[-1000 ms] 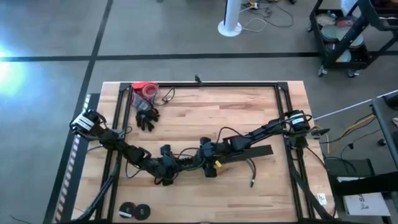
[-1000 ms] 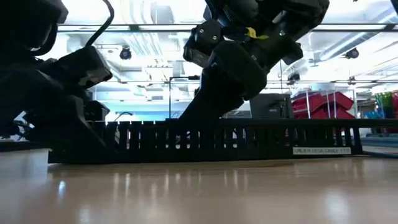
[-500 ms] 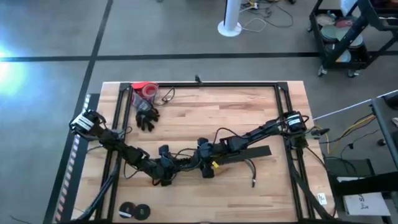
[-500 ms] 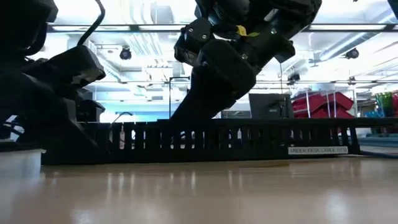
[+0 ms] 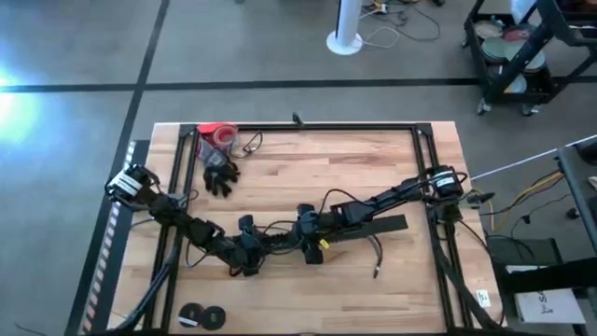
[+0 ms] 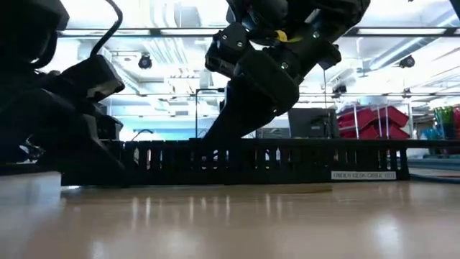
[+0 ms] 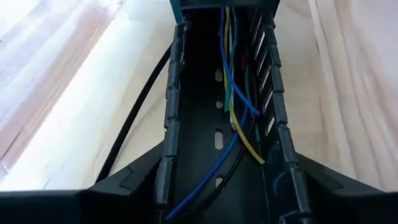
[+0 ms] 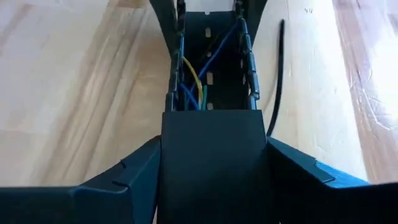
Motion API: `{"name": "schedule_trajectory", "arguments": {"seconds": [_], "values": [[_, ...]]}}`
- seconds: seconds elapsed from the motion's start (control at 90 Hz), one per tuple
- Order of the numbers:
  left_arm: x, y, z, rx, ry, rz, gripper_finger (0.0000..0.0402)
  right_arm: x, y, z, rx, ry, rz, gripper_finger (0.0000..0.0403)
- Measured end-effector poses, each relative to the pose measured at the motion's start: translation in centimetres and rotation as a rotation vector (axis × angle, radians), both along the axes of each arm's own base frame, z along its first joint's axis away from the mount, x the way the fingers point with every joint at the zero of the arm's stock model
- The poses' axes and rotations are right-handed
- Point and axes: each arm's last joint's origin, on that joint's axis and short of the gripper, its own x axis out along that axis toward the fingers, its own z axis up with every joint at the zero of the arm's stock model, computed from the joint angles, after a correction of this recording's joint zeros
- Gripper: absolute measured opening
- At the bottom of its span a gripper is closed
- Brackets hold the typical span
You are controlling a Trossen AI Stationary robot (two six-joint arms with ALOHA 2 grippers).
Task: Ziptie cables
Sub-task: Close the black cable duct
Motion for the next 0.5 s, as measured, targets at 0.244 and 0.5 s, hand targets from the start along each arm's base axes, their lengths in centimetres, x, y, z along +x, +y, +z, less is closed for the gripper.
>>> {"name": "schedule_trajectory", "arguments": {"seconds": [0.244,0.5], "values": [[0.3,-0.1,0.0,-0.004,-0.017,-0.005,0.0220,-0.1,0.0,-0.1,0.004,0.011,0.030,0.0230],[2.1,-0.7,-0.7,0.050,-0.017,-0.003,0.0226,-0.2,0.1,-0.2,0.048,-0.001,0.049,0.0228]]}}
